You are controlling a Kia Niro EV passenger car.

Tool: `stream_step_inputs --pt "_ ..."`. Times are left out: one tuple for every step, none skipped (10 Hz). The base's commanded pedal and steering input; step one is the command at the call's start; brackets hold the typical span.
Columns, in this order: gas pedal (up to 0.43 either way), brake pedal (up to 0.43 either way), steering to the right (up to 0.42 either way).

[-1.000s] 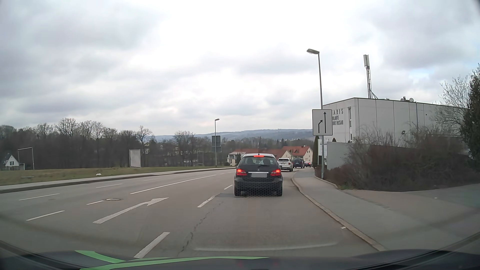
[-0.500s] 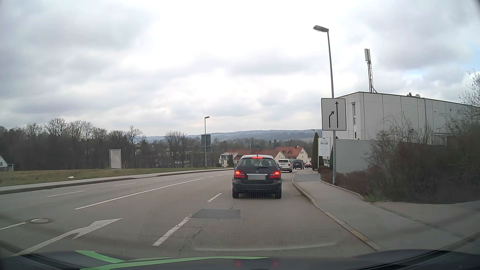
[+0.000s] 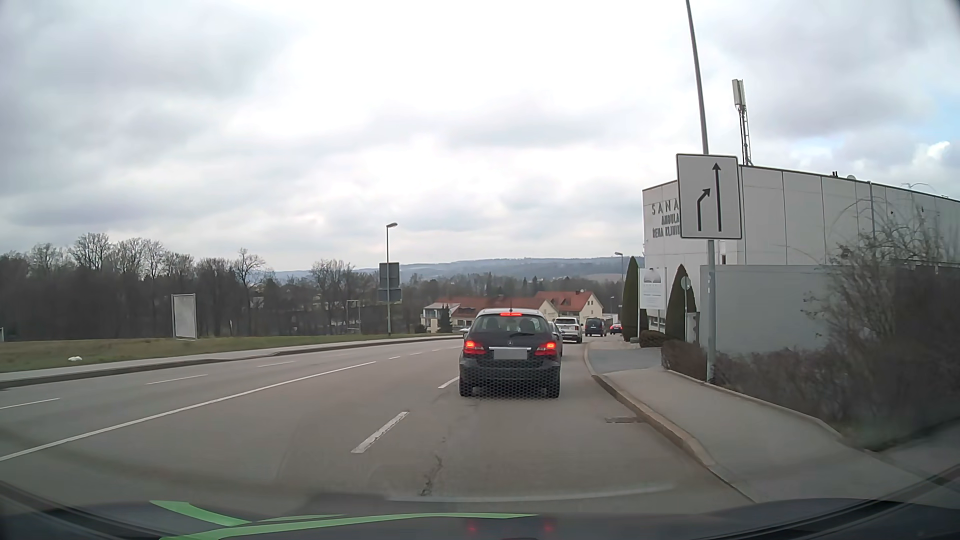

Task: Follow the waypoints while adhering to traffic rules and regulations

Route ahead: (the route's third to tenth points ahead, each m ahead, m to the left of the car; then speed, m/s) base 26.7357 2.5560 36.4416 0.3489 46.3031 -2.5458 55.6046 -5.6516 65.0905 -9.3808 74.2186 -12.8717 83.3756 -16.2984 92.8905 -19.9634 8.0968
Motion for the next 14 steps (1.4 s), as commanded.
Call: stream_step_inputs --pt "0.0 0.0 0.029" --pt "0.0 0.0 0.029" --pt "0.0 0.0 0.029" --pt "0.0 0.0 0.028" --pt "0.0 0.0 0.028" --pt "0.0 0.0 0.027" --pt "0.0 0.0 0.026" --pt "0.0 0.0 0.025" --pt "0.0 0.0 0.024" --pt "0.0 0.0 0.024" --pt "0.0 0.0 0.024" --pt "0.0 0.0 0.024" --pt "0.0 0.0 0.025" --pt "0.0 0.0 0.025"
